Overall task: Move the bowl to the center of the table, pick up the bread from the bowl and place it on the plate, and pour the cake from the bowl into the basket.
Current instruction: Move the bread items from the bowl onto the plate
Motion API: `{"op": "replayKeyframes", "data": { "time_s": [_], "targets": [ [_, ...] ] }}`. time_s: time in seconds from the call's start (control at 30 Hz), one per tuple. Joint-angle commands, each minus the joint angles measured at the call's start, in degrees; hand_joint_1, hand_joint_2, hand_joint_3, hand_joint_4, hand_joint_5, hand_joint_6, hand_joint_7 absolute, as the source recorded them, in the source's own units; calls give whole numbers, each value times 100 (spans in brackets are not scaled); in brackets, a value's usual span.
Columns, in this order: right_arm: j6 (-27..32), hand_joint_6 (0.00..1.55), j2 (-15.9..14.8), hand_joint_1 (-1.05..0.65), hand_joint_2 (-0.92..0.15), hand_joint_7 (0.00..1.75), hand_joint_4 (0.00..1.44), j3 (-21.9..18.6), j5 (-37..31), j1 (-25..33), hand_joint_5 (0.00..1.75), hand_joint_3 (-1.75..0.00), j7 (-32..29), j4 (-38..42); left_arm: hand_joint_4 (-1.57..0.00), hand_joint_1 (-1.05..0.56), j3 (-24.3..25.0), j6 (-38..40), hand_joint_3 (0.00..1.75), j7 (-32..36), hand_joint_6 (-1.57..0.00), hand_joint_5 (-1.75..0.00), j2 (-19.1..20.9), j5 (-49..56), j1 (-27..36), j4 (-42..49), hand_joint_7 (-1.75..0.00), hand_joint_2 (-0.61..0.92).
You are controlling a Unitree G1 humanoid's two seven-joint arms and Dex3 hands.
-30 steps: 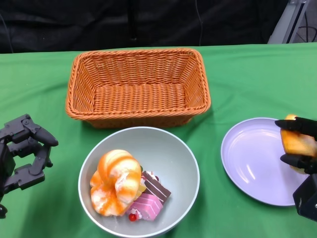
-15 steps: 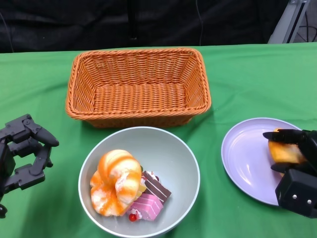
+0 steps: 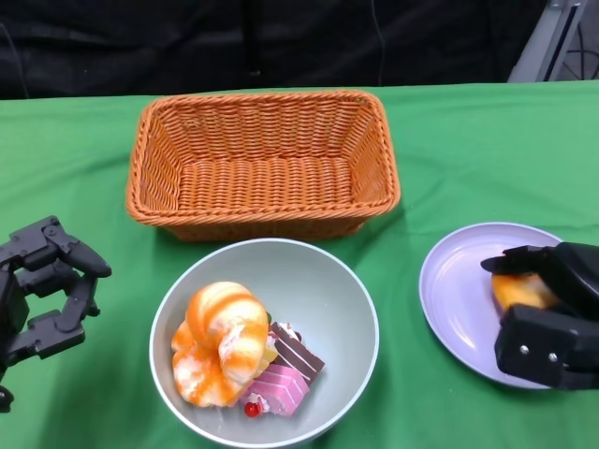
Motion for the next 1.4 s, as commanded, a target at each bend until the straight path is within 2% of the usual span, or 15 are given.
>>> {"op": "replayKeyframes", "data": {
  "time_s": [0.03, 0.17, 0.27, 0.43, 0.53, 0.6, 0.7, 0.93, 1.27, 1.4],
  "targets": [
    [531, 68, -152, -28, -92, 0, 93, 60, 55, 215, 14, -5, 648, -527, -79, 3, 12, -20, 96, 48, -77, -164, 83, 21, 16, -55, -132, 68],
    [969, 52, -234, -32, -92, 0, 79, 67, 95, 343, 1, -4, 1220, -1097, -79, 3, 11, -41, 95, 65, -77, -164, 95, 48, 11, -38, -131, 68],
    [1114, 43, -345, -33, -92, 0, 79, 121, 67, 348, 2, -4, 1604, -1276, -79, 3, 14, -67, 95, 58, -77, -164, 99, 48, 3, -17, -132, 68],
    [1285, 25, -562, -59, -92, 0, 62, 215, 17, 340, 0, -15, 2123, -1513, -78, 3, 14, -32, 96, 30, -77, -165, 107, 25, 8, -31, -133, 68],
    [1580, 13, -672, -73, -92, 0, 60, 305, -130, 338, 0, -24, 2489, -1807, -79, 2, 15, -61, 96, 12, -77, -165, 107, 11, -13, 10, -133, 68],
    [1725, 9, -701, -77, -92, 0, 58, 347, -189, 340, 0, -27, 2606, -1930, -80, 2, 16, -64, 97, 3, -77, -164, 106, 2, -17, 19, -132, 68],
    [1991, 4, -764, -82, -92, 0, 65, 429, -397, 347, 3, -30, 2813, -2249, -79, 3, 12, -104, 98, 38, -77, -164, 107, 47, -18, 28, -133, 67],
    [2175, 3, -819, -86, -92, 0, 72, 395, -523, 439, 5, -33, 2941, -2665, -78, 4, 13, -93, 98, 19, -76, -164, 114, 31, -18, 47, -132, 68],
    [2149, 3, -866, -85, -92, 0, 75, 292, -567, 634, 5, -32, 2668, -2991, -78, 4, 8, -93, 98, 29, -77, -165, 111, 39, -16, 41, -133, 67],
    [2122, 9, -916, -81, -92, 3, 84, 172, -596, 829, 7, -29, 2613, -3653, -78, 4, 9, -65, 99, -15, -76, -165, 114, -10, -20, 36, -133, 68]
  ]
}}
